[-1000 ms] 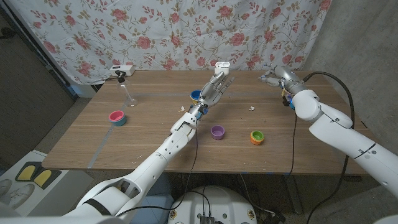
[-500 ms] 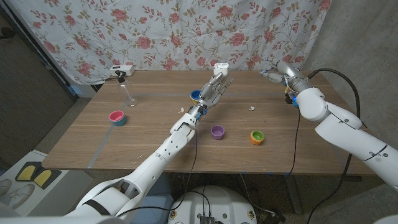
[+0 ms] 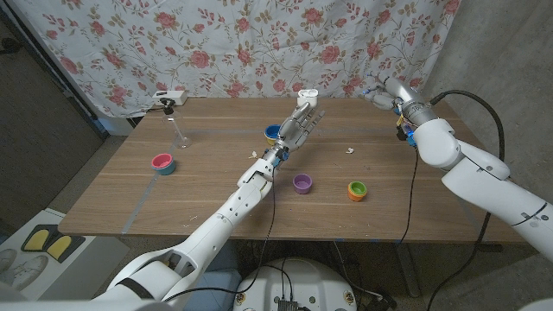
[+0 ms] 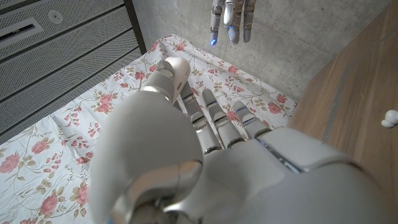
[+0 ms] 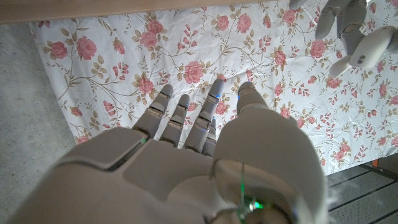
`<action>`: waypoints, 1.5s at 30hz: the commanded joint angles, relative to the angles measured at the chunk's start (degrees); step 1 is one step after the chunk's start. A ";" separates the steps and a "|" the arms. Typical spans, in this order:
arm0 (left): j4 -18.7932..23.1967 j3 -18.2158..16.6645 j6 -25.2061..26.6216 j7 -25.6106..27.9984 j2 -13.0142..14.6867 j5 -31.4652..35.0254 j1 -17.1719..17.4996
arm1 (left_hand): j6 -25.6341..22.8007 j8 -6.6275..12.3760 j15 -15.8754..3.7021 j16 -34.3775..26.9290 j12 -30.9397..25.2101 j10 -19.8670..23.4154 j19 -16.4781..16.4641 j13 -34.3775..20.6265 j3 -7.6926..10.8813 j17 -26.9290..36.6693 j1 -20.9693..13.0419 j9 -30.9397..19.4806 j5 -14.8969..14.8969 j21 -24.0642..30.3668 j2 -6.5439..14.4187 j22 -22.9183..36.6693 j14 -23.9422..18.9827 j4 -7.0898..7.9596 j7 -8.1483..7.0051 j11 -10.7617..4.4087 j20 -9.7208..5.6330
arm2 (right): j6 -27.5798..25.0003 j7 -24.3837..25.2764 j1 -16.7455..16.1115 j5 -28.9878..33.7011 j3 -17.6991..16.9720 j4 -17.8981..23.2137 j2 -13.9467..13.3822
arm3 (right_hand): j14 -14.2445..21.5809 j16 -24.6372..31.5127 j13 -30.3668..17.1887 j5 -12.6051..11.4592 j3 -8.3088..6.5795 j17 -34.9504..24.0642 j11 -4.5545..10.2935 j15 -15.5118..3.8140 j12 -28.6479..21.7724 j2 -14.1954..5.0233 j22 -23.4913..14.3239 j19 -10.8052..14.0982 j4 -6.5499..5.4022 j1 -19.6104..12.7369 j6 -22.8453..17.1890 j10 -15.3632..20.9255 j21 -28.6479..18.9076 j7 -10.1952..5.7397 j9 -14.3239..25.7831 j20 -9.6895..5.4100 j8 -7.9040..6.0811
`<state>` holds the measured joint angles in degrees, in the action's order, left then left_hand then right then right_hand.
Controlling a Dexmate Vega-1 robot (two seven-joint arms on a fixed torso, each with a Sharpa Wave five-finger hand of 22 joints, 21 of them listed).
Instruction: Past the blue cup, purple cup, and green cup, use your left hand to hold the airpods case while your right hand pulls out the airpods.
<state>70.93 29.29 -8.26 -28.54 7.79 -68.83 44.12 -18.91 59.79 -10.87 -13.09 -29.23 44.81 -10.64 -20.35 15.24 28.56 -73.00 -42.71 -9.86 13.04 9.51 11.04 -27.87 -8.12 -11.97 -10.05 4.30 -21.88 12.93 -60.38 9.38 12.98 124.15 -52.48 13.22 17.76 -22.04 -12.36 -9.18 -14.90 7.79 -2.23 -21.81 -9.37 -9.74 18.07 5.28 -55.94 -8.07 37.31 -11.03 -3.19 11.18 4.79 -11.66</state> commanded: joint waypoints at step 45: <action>-2.44 0.62 -4.06 3.50 -2.06 3.35 0.01 | 0.24 0.16 -2.21 -0.14 -1.88 2.86 0.24 -4.96 0.57 1.00 -0.34 0.76 -0.53 0.08 0.72 0.13 -1.90 0.17 0.16 -2.69 -0.08 | 7.64 -1.77 0.02 -3.17 -0.75 5.84 -1.35 | 0.67 1.00 -0.29 -0.51 -0.33 -0.01 -0.31 -3.42 0.43 0.21 -0.29 1.06 -0.19 1.62 -0.31 1.13 -0.46 -0.02 0.16 -0.30 -0.22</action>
<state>69.08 29.87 -11.48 -25.43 5.91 -66.27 44.29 -18.71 59.79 -10.79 -13.09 -29.23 44.71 -10.64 -20.35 15.40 29.36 -73.20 -41.90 -10.19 13.04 9.99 11.04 -27.95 -7.97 -11.78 -10.15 4.30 -14.89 11.73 -60.67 6.56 11.96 129.08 -53.62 13.43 18.33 -22.26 -12.36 -9.17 -14.92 7.29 -2.44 -21.40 -9.30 -9.74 18.79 5.28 -54.81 -8.07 37.83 -11.27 -3.18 11.20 4.08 -11.66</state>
